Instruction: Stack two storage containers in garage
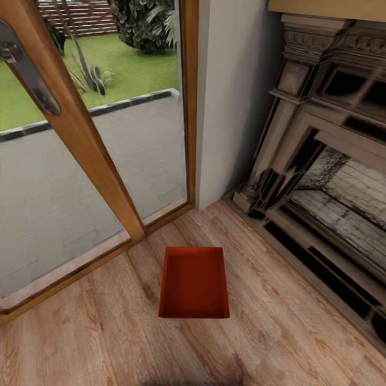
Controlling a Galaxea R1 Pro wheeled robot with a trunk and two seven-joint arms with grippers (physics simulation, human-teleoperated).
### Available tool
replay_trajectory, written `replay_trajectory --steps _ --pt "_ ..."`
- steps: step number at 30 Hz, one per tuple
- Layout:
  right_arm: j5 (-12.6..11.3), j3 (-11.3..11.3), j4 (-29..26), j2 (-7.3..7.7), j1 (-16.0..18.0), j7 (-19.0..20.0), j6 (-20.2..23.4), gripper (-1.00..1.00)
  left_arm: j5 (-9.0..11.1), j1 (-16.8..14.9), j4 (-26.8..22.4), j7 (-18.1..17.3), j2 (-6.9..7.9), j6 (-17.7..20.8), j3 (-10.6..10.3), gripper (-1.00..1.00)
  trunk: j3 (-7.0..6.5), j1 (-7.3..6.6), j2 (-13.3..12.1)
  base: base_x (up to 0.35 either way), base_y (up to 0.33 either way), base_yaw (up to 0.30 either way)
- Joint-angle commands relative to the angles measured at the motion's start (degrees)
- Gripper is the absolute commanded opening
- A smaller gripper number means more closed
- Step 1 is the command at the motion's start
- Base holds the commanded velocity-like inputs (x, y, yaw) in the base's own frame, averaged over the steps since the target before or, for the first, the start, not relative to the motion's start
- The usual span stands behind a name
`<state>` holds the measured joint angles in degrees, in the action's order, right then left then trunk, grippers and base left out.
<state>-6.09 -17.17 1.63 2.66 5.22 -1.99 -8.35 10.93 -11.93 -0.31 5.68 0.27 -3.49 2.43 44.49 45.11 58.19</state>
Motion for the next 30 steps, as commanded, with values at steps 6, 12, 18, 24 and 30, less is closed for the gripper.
replay_trajectory --steps 6,12,18,24,30 --pt "-0.6 -0.5 0.2 -0.02 0.1 -0.1 -0.4 1.00 0.2 0.0 0.0 0.0 -0.01 -0.2 0.2 1.00 0.03 0.00 0.0 0.000 0.002 0.000" --pt "-0.6 -0.5 0.2 -0.02 0.1 -0.4 -0.4 1.00 0.2 0.0 0.0 0.0 -0.01 -0.2 0.2 1.00 0.03 0.00 0.0 0.000 0.000 0.000" --pt "-0.6 -0.5 0.2 -0.02 0.1 -0.5 -0.4 1.00 0.2 0.0 0.0 0.0 -0.01 -0.2 0.2 1.00 0.03 0.00 0.0 0.000 0.000 0.000" --pt "-0.9 -0.3 0.1 -0.05 0.1 -0.5 -0.5 1.00 0.0 0.0 0.0 0.0 0.02 -0.2 0.1 1.00 0.03 0.00 0.0 0.000 0.000 0.000" --pt "-0.5 -0.4 0.1 -0.24 0.1 -0.1 -0.4 1.00 0.1 0.0 -0.4 0.0 0.62 -0.1 0.3 1.00 0.03 0.00 0.0 0.000 0.000 0.000"
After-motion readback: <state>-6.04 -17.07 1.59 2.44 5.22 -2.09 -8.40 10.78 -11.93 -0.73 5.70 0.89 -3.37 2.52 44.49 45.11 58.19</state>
